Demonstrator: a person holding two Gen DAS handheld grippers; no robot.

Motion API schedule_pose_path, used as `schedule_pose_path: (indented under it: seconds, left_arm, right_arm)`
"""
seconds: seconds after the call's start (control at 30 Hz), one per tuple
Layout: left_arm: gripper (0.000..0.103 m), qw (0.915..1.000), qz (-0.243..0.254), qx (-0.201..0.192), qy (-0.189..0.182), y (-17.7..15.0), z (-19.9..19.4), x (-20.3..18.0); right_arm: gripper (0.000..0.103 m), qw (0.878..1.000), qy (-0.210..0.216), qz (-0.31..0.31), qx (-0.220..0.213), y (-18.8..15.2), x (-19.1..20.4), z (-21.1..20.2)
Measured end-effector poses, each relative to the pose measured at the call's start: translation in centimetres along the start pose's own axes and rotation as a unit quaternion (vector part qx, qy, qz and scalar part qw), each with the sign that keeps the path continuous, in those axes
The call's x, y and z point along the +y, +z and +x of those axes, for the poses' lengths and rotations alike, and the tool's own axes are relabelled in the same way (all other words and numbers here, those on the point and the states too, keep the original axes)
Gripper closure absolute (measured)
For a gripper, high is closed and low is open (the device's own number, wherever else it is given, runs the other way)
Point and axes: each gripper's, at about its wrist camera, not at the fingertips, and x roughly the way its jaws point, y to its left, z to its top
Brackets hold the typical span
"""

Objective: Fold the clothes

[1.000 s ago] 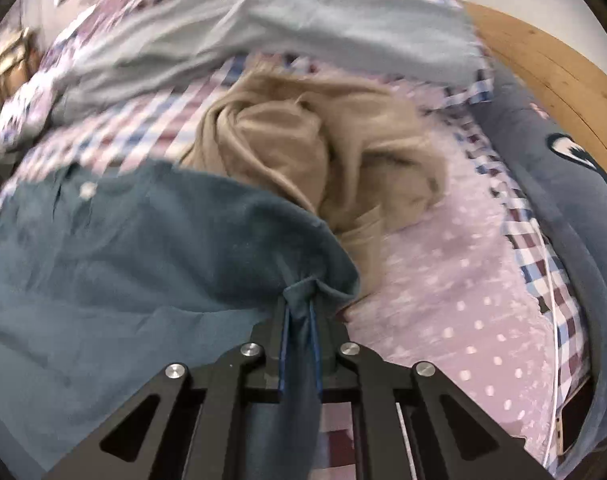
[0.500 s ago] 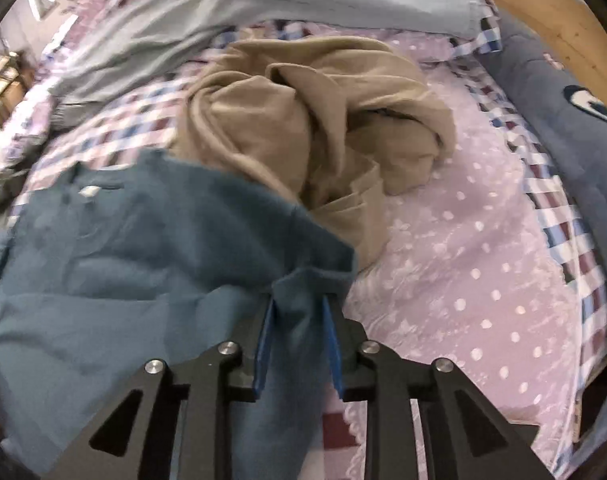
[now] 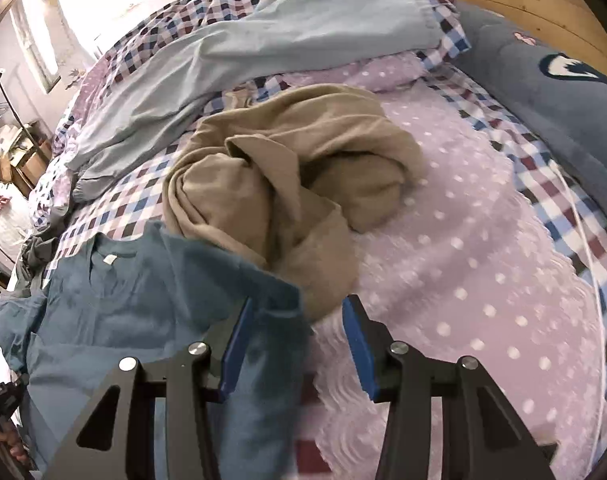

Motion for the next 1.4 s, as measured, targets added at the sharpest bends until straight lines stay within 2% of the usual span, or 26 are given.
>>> schedule_pose_path:
  seconds: [0.07, 0.1, 0.13, 0.2, 0.3, 0.4, 0.43, 0.5, 0.57, 0.67, 0.73, 0.8, 0.83, 0.9, 0.97, 1.13, 1.23, 1.33, 1.4]
  left_arm:
    - [0.101, 1.0, 0.002, -0.001, 0.002, 0.0, 0.0, -0.1]
    - [0.101, 1.0, 0.002, -0.002, 0.003, 0.0, 0.1, -0.1]
    - [0.101, 1.0, 0.003, -0.002, 0.004, 0.0, 0.1, -0.1]
    - [0.101, 1.0, 0.006, -0.003, 0.005, 0.0, 0.1, -0.2]
    - [0.101, 0.9999, 0.01, -0.005, 0.008, 0.0, 0.1, -0.2]
    - [0.101, 0.9997, 0.017, -0.008, 0.016, -0.2, 0.0, -0.4]
    - [0.101, 0.9996, 0.02, -0.008, 0.019, -0.2, 0.0, -0.5]
    - [0.1, 0.9994, 0.024, -0.009, 0.022, -0.2, 0.1, -0.5]
    - [0.1, 0.9995, 0.024, -0.009, 0.02, -0.2, 0.0, -0.5]
    - [0.1, 0.9998, 0.015, -0.006, 0.009, 0.0, 0.0, -0.2]
    - [0.097, 1.0, 0.007, -0.003, -0.002, 0.0, -0.3, 0.1]
    - [0.087, 0.9999, 0.001, 0.002, -0.011, 0.0, -0.6, 0.3]
    - [0.081, 0.9999, -0.002, 0.003, -0.015, -0.1, -0.8, 0.3]
    - [0.052, 0.9995, -0.008, 0.001, -0.029, -0.2, -1.6, 0.4]
    - [0.038, 0.9993, -0.016, -0.004, -0.033, -0.3, -2.7, 0.6]
    - [0.037, 0.9983, -0.035, -0.032, -0.032, -0.3, -5.6, 2.7]
    - [0.033, 0.9916, -0.094, -0.069, -0.057, 0.7, -7.8, 6.1]
    - [0.029, 0.9733, -0.179, -0.107, -0.096, 1.7, -9.8, 10.4]
    - [0.028, 0.9595, -0.23, -0.127, -0.101, 2.1, -11.0, 13.3]
  right_arm:
    - [0.058, 1.0, -0.008, -0.009, 0.005, 0.3, 0.3, 1.0]
    - [0.067, 1.0, -0.017, -0.017, 0.003, 0.4, 0.6, 1.1]
    - [0.098, 0.999, -0.027, -0.025, 0.002, 0.5, 0.8, 1.3]
    - [0.101, 0.998, -0.048, -0.036, -0.011, 0.8, 1.3, 0.9]
    - [0.102, 0.992, -0.107, -0.061, -0.033, 1.5, 2.2, -0.2]
    - [0.102, 0.987, -0.144, -0.064, -0.024, 1.9, 2.4, 0.4]
    - [0.1, 0.987, -0.152, -0.059, -0.016, 1.9, 2.3, 1.0]
    - [0.089, 0.987, -0.155, -0.046, 0.012, 1.9, 2.0, 2.4]
    - [0.076, 0.985, -0.169, -0.035, 0.019, 1.6, 1.8, 2.6]
    - [0.052, 0.98, -0.196, -0.029, -0.016, 1.2, 2.1, 0.1]
    - [0.047, 0.972, -0.225, -0.025, -0.056, 0.7, 2.8, -2.9]
    - [0.038, 0.97, -0.227, -0.009, -0.089, 0.3, 3.2, -5.4]
    - [0.037, 0.97, -0.221, -0.001, -0.103, -0.1, 3.6, -6.6]
    - [0.032, 0.971, -0.2, 0.014, -0.129, -1.0, 4.5, -9.2]
    - [0.028, 0.974, -0.161, 0.035, -0.154, -2.5, 5.9, -11.4]
    - [0.025, 0.983, -0.046, 0.042, -0.175, -6.6, 10.7, -12.1]
    - [0.025, 0.986, 0.006, 0.01, -0.165, -9.2, 14.1, -10.0]
    - [0.025, 0.993, 0.027, -0.041, -0.11, -10.7, 17.3, -6.8]
    - [0.025, 0.992, 0.042, -0.057, -0.1, -11.0, 18.6, -5.9]
